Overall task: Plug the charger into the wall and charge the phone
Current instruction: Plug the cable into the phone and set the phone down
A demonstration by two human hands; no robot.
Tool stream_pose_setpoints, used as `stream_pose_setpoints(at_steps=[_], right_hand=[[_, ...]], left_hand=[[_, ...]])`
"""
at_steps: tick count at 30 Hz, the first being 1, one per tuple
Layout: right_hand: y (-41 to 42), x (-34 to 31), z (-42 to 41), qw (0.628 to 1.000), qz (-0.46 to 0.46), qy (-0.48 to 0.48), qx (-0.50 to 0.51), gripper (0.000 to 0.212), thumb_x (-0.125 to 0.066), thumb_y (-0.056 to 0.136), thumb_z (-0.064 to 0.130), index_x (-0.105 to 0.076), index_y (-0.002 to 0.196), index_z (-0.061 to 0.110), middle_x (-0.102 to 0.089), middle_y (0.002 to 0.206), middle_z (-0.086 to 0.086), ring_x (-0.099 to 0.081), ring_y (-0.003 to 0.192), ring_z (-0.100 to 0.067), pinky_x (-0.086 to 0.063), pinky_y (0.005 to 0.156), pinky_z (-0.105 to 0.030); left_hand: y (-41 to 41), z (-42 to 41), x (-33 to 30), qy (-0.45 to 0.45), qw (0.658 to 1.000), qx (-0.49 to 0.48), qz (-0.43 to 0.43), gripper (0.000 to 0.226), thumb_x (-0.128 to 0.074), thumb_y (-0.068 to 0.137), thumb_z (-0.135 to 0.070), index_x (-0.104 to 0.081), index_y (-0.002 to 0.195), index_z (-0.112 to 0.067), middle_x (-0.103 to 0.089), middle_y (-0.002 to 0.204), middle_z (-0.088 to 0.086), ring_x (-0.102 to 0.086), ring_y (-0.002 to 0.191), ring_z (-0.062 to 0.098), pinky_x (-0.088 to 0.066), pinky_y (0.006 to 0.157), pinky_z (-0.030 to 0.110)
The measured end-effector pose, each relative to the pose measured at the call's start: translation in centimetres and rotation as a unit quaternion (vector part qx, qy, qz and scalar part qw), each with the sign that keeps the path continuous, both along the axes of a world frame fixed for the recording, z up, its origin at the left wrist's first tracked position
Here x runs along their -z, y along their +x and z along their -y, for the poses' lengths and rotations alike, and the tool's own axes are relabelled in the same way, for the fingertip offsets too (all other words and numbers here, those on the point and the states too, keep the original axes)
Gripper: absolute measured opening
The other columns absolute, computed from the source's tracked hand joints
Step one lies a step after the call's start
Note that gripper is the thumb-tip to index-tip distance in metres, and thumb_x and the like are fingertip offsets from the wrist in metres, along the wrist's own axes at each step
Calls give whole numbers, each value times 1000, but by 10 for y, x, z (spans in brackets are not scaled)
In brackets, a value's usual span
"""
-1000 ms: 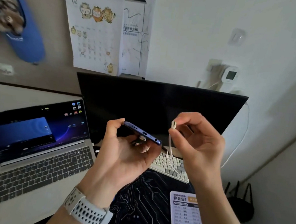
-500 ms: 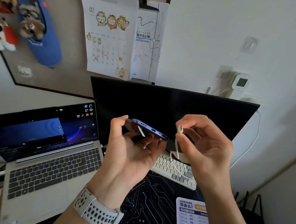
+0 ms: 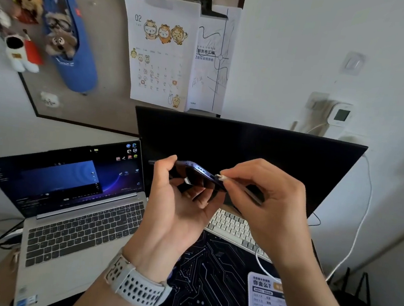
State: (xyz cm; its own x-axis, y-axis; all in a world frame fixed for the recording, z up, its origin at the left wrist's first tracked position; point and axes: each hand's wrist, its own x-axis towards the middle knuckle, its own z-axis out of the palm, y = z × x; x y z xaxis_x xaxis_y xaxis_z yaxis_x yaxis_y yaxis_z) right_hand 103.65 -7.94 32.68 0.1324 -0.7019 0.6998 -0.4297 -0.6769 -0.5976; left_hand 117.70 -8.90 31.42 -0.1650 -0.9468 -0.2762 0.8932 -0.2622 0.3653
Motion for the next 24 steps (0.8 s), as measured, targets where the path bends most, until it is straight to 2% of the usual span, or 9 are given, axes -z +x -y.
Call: stream_pose_setpoints(at_steps=[2,6,9,11,15,21,24], right_hand=[[1,-1,-1,1000,-7,-11,5,9,-72,82,3,-76,88,9,-71,85,3,-68,82,-11,-53,70,-16],[2,-1,-2,1000,-6,-6,-11,7,-71,83,3,-76,88,6,-70,85,0,-68,80,-13,-57,67,-27],[2,0,-2,999,-32,-29,-8,6,-71,83,4,-76,88,4,-69,85,-2,-67,79,-11,-56,67,-27],[2,1,-3,999,-26,-29,-8,8,-70,84,6,-76,89,5,-69,85,-2,-68,80,-11,-57,67,-26],[3,0,-4,999,4,-37,11,8,-71,83,8,-76,89,8,-70,86,2,-67,82,-7,-51,71,-13],[3,-1,-3,999,-9,-47,19,8,-71,83,4,-76,90,6,-70,85,-2,-67,80,-8,-52,70,-14],[3,-1,-3,996,-37,-70,33,7,-71,83,2,-76,88,3,-69,84,-4,-66,78,-8,-52,68,-15]], left_hand=[[0,0,0,1,1000,0,4,62,-72,53,-42,-57,102,-7,-56,87,13,-60,81,25,-58,61,38],[-1,0,0,-1,1000,-4,9,59,-72,52,-42,-58,95,-5,-59,80,12,-61,74,23,-56,56,34],[-1,1,1,-1,1000,-21,6,59,-72,55,-42,-56,100,-7,-58,81,11,-59,77,23,-56,56,34],[-1,1,2,-13,999,-32,6,57,-72,58,-41,-55,101,-8,-57,83,10,-58,81,23,-56,59,35],[1,2,0,-29,999,-32,-2,60,-73,57,-40,-56,105,-8,-57,93,12,-58,93,26,-58,73,41],[1,2,0,-28,999,-37,0,62,-74,56,-40,-55,105,-9,-57,94,12,-59,93,27,-57,75,42],[0,1,2,-27,998,-54,19,53,-74,55,-41,-57,94,-8,-58,88,11,-57,92,26,-57,77,42]])
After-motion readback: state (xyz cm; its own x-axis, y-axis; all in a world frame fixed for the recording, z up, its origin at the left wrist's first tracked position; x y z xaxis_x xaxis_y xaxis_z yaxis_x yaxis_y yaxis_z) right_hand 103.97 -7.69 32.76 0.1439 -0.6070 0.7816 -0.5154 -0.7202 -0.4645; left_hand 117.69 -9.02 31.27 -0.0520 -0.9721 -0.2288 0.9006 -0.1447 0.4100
